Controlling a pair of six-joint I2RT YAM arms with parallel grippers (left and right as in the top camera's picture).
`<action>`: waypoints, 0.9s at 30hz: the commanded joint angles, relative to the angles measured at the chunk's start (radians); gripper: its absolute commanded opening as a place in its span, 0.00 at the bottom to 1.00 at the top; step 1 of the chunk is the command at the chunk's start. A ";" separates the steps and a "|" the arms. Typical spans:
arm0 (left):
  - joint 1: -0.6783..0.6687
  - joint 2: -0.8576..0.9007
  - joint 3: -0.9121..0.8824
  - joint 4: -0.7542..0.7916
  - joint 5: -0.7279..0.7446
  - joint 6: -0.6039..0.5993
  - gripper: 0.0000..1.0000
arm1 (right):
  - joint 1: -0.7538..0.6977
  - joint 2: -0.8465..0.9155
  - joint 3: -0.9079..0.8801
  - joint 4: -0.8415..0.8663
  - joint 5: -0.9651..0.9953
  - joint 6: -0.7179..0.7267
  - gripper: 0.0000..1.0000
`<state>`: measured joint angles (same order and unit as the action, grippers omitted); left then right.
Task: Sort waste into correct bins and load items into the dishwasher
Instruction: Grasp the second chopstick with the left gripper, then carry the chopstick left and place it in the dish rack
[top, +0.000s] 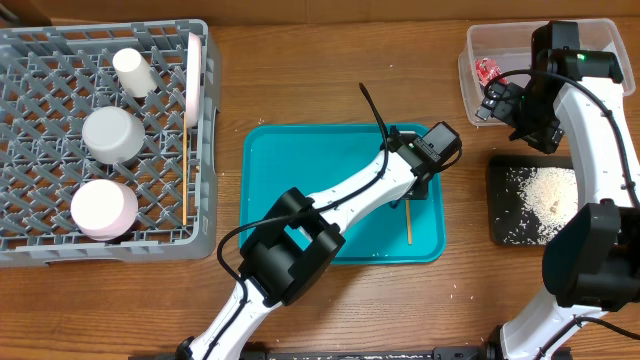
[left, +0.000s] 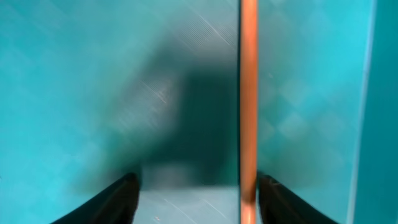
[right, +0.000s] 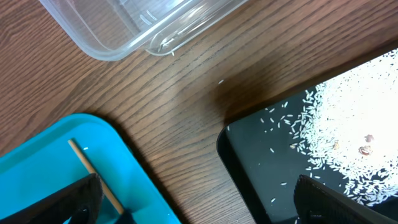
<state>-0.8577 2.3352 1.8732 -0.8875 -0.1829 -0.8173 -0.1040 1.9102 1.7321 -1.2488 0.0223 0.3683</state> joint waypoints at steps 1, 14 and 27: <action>-0.001 0.026 -0.002 0.003 -0.086 -0.008 0.54 | 0.003 -0.023 0.017 0.007 -0.006 -0.002 1.00; 0.000 0.033 -0.005 -0.013 0.093 0.009 0.22 | 0.003 -0.023 0.017 0.014 -0.006 -0.002 1.00; 0.069 0.011 0.058 -0.145 0.101 0.037 0.04 | 0.003 -0.023 0.017 0.013 -0.006 -0.002 1.00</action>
<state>-0.8387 2.3417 1.8946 -0.9741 -0.0994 -0.8021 -0.1040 1.9102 1.7321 -1.2415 0.0223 0.3683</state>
